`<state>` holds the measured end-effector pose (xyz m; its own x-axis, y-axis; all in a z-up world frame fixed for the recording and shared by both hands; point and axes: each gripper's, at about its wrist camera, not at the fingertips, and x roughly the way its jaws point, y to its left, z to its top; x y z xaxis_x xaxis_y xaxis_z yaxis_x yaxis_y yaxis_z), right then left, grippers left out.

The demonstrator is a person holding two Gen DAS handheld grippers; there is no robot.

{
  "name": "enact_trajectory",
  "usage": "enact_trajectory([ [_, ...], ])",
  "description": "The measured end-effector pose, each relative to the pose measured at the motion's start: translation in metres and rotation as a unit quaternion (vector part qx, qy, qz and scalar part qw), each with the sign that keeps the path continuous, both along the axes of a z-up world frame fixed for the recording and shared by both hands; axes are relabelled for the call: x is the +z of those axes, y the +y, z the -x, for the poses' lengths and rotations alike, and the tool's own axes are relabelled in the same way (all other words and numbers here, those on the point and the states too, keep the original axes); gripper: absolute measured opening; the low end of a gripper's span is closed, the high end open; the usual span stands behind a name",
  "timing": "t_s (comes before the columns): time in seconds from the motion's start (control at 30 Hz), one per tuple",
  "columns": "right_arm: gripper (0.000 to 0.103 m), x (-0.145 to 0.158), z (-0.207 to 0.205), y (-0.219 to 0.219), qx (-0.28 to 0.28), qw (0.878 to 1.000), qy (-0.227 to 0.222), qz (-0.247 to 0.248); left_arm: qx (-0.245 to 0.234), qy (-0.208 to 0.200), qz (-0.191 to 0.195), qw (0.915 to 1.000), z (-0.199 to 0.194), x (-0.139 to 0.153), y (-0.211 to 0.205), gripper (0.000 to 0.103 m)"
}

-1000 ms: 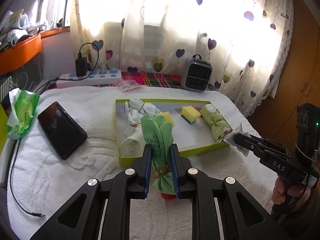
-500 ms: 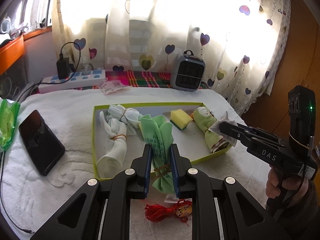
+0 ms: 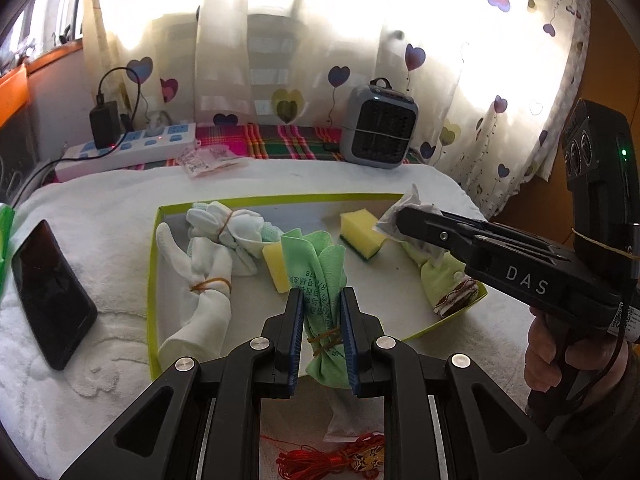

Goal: Organize soft objects
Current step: 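Lower the sock bundle and tissue into the lid with both grippers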

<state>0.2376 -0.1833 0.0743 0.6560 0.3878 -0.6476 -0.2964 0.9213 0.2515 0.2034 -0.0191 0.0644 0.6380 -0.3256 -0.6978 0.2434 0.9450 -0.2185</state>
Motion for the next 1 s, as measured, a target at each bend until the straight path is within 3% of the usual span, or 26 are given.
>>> enact_trajectory([
  [0.53,0.02,-0.032,-0.036,0.025,0.026,0.999,0.038,0.013,0.0,0.019,-0.01,0.9998,-0.018,-0.019,-0.006,0.017],
  [1.0,0.02,-0.042,-0.049,0.03,0.018,0.998,0.032,0.045,0.003,0.02,-0.007,0.9998,-0.022,-0.024,-0.006,0.018],
])
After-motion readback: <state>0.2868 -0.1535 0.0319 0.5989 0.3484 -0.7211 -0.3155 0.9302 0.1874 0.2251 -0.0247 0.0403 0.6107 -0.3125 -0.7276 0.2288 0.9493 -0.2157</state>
